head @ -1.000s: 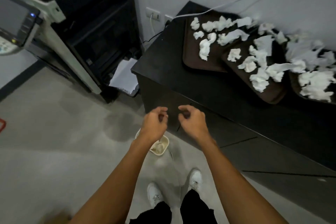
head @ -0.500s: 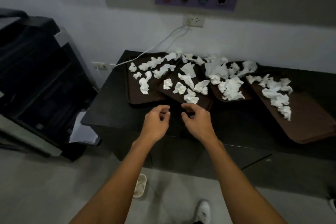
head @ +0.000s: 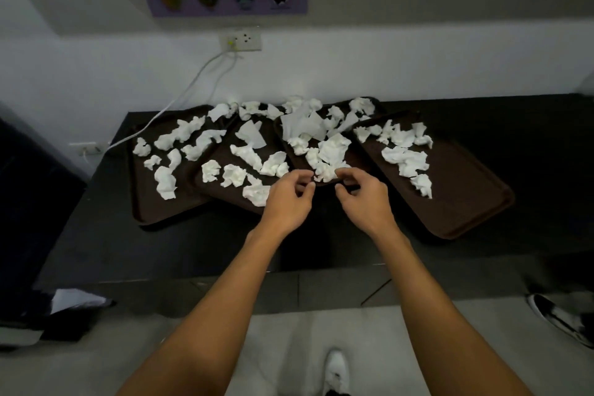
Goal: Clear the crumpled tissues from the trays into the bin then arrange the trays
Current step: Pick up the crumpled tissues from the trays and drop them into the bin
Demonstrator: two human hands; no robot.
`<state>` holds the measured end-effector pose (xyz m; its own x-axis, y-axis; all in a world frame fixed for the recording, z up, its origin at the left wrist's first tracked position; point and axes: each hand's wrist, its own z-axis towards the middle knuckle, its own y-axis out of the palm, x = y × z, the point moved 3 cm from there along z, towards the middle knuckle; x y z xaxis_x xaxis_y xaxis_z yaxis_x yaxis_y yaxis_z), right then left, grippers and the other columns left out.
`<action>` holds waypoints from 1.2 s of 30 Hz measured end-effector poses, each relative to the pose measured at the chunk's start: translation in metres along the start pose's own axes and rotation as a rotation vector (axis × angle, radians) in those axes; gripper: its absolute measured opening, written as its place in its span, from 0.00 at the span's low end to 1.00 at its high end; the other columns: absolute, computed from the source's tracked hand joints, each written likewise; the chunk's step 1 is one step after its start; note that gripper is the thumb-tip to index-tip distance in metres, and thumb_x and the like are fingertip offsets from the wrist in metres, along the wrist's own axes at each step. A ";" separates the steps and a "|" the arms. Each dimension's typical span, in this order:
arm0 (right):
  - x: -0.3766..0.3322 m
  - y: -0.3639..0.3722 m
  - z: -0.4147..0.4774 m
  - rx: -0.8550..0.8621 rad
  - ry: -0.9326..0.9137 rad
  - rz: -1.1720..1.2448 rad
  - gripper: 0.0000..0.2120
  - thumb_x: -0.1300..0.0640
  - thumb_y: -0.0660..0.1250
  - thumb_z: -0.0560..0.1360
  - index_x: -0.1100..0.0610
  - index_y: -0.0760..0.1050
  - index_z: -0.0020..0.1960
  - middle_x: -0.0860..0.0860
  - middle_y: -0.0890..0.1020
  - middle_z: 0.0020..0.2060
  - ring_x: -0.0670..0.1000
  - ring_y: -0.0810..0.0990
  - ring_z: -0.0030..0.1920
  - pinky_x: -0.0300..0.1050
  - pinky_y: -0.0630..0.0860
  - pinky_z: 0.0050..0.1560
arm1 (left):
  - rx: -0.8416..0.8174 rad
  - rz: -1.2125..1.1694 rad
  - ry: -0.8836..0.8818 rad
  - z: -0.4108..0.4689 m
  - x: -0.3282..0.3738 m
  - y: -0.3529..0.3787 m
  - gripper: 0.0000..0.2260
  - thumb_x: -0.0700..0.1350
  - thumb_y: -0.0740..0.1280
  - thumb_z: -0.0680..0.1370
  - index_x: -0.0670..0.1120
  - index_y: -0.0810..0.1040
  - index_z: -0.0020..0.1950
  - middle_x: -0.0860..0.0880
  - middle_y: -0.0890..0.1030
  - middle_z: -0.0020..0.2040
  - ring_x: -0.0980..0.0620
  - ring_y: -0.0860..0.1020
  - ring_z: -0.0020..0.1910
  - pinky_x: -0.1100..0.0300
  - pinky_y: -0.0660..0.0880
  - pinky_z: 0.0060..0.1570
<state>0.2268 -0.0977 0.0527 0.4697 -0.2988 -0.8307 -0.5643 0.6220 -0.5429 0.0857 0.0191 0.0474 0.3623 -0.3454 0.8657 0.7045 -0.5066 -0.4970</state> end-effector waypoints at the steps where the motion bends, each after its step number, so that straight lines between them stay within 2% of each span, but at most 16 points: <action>1: 0.009 -0.011 0.006 0.012 0.008 -0.010 0.14 0.57 0.72 0.76 0.51 0.81 0.62 0.43 0.84 0.54 0.42 0.80 0.55 0.41 0.79 0.56 | -0.016 0.004 0.009 0.008 0.006 0.013 0.12 0.47 0.68 0.81 0.50 0.80 0.64 0.55 0.82 0.54 0.61 0.80 0.52 0.64 0.77 0.55; 5: 0.044 -0.045 0.023 0.035 0.040 -0.049 0.15 0.56 0.71 0.76 0.51 0.81 0.62 0.43 0.84 0.55 0.42 0.81 0.54 0.42 0.79 0.56 | -0.064 -0.006 0.015 0.030 0.024 0.062 0.11 0.47 0.68 0.81 0.50 0.81 0.63 0.56 0.83 0.55 0.63 0.80 0.51 0.68 0.76 0.53; 8: 0.070 -0.064 0.033 0.036 0.071 -0.074 0.15 0.56 0.71 0.76 0.50 0.81 0.62 0.43 0.84 0.55 0.43 0.81 0.54 0.42 0.78 0.57 | -0.107 -0.019 0.015 0.043 0.033 0.096 0.11 0.46 0.68 0.81 0.49 0.81 0.63 0.55 0.83 0.55 0.62 0.80 0.51 0.68 0.76 0.54; 13: 0.109 -0.095 0.047 0.112 0.147 -0.142 0.16 0.60 0.71 0.75 0.53 0.81 0.62 0.48 0.83 0.55 0.47 0.80 0.57 0.38 0.75 0.57 | -0.152 -0.006 0.013 0.059 0.038 0.139 0.12 0.46 0.68 0.81 0.48 0.80 0.64 0.54 0.82 0.54 0.60 0.80 0.52 0.68 0.75 0.53; 15: 0.125 -0.105 0.053 0.145 0.190 -0.225 0.17 0.61 0.71 0.75 0.53 0.80 0.63 0.50 0.80 0.59 0.51 0.75 0.61 0.42 0.73 0.59 | -0.160 0.002 0.011 0.063 0.038 0.150 0.12 0.46 0.68 0.81 0.48 0.80 0.64 0.54 0.82 0.53 0.60 0.80 0.52 0.70 0.74 0.52; 18: 0.150 -0.113 0.066 0.143 0.203 -0.363 0.20 0.61 0.73 0.73 0.54 0.78 0.65 0.53 0.79 0.62 0.54 0.72 0.63 0.53 0.74 0.64 | -0.164 0.005 0.001 0.068 0.035 0.161 0.12 0.45 0.68 0.81 0.48 0.80 0.64 0.55 0.82 0.52 0.60 0.80 0.51 0.70 0.74 0.51; 23: 0.178 -0.111 0.083 0.021 0.256 -0.439 0.22 0.62 0.74 0.73 0.56 0.77 0.67 0.56 0.76 0.64 0.58 0.71 0.65 0.53 0.75 0.64 | -0.168 -0.004 -0.023 0.072 0.032 0.168 0.12 0.46 0.67 0.81 0.49 0.80 0.64 0.55 0.81 0.52 0.60 0.79 0.52 0.72 0.74 0.50; 28: 0.188 -0.107 0.081 0.036 0.268 -0.368 0.15 0.70 0.72 0.72 0.57 0.80 0.56 0.54 0.74 0.59 0.57 0.76 0.59 0.50 0.79 0.59 | -0.186 0.002 -0.012 0.080 0.036 0.177 0.11 0.46 0.67 0.81 0.50 0.80 0.64 0.56 0.82 0.52 0.60 0.79 0.52 0.73 0.73 0.49; 36: 0.181 -0.127 0.068 0.148 0.278 -0.250 0.11 0.65 0.75 0.71 0.55 0.82 0.51 0.51 0.75 0.52 0.52 0.79 0.49 0.46 0.80 0.52 | -0.291 0.039 0.083 0.107 0.052 0.221 0.10 0.44 0.69 0.80 0.50 0.82 0.60 0.55 0.83 0.53 0.59 0.81 0.51 0.60 0.78 0.58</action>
<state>0.4294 -0.1818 -0.0209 0.3669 -0.6258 -0.6883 -0.3430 0.5968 -0.7254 0.3260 -0.0261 -0.0115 0.3261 -0.4261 0.8439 0.4825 -0.6926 -0.5362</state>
